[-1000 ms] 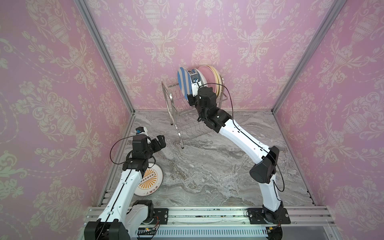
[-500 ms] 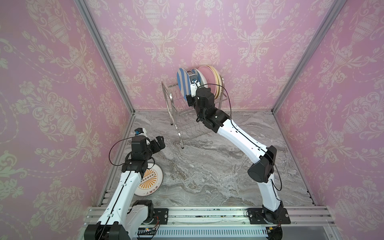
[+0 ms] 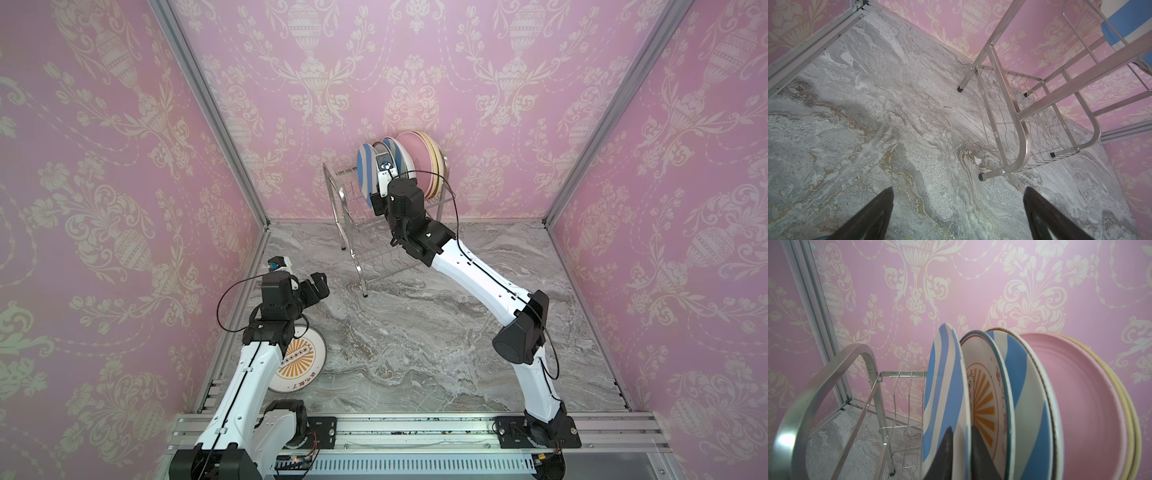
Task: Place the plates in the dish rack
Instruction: 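Lower the striped plate into the rack slot in front of the sunburst plate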
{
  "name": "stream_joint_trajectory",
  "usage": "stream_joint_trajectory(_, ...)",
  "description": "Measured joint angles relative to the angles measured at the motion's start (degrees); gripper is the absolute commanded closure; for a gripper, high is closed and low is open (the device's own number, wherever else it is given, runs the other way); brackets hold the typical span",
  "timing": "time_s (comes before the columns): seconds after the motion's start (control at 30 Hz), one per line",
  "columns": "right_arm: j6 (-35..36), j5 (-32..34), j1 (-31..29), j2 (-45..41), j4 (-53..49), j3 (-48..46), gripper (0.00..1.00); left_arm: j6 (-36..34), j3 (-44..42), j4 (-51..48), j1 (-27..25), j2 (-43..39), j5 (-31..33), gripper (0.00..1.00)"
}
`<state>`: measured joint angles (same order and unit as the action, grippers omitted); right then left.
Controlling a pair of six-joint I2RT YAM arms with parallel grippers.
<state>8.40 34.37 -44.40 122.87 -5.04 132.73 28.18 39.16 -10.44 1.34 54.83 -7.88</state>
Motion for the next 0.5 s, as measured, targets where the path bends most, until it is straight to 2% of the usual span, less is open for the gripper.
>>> stream_joint_trajectory(0.23, 0.42, 0.0, 0.0, 0.0, -0.35, 0.96, 0.72, -0.26, 0.0, -1.42, 0.11, 0.07, 0.04, 0.01)
stream_joint_trajectory(0.33, 0.98, -0.07, 0.0, 0.0, -0.55, 0.96, 0.6, -0.31, 0.0, -1.68, 0.11, 0.0, 0.37, 0.01)
stream_joint_trajectory(0.5, 2.21, 0.02, -0.5, -0.02, -1.49, 1.38, 0.5, -0.33, 0.0, -1.77, 0.11, -0.11, 0.98, 0.01)
